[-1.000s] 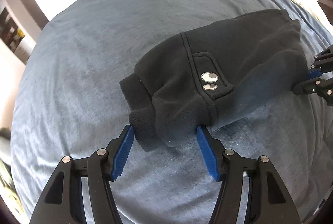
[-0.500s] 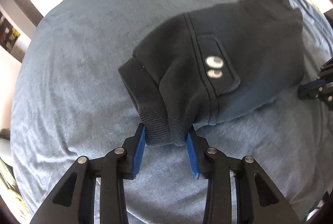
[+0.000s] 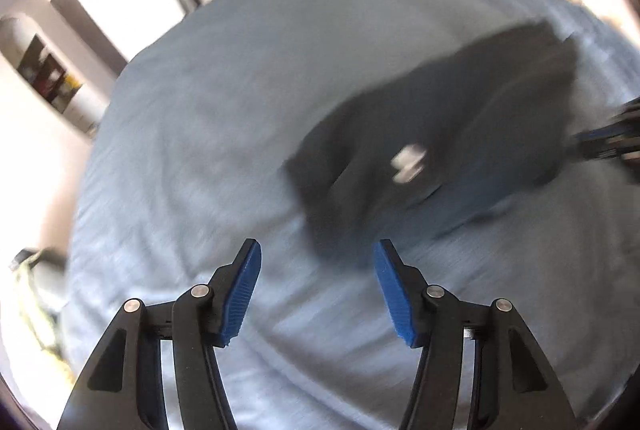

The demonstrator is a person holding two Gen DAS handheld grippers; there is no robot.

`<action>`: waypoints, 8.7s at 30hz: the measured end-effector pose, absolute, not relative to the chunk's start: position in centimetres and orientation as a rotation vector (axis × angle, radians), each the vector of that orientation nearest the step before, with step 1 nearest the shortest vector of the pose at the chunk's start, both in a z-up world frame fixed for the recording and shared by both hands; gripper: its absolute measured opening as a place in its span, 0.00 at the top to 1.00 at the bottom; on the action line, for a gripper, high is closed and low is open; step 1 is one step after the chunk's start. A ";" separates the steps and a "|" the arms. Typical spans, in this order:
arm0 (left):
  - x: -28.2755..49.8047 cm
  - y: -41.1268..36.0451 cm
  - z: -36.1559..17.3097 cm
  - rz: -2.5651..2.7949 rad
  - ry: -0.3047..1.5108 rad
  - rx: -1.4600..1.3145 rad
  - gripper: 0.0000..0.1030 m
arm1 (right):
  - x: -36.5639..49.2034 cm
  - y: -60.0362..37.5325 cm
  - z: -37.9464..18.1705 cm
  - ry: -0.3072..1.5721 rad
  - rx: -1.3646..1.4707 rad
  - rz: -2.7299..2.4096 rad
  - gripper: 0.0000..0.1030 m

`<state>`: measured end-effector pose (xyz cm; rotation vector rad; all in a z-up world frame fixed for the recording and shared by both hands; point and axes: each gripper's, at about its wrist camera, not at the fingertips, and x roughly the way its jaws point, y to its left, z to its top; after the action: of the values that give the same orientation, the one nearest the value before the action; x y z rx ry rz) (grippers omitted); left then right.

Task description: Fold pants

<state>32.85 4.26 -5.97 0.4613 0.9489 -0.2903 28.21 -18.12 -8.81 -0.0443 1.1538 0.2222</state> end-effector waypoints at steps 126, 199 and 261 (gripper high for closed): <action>51.6 -45.9 -13.8 -1.467 1.170 0.657 0.83 | 33.0 -51.6 -16.5 0.749 0.982 -0.486 0.83; 45.0 13.7 -11.9 -0.758 1.200 -0.210 0.57 | 34.3 -1.6 -10.4 0.949 -0.047 0.289 0.87; 41.5 10.2 -12.7 -0.260 1.170 -0.288 0.26 | 36.8 -22.6 -7.8 0.893 0.223 -0.199 0.23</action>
<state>41.51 10.20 -12.73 -0.2880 1.1697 -0.2597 36.79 -22.60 -7.80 0.2233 0.8930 -0.1989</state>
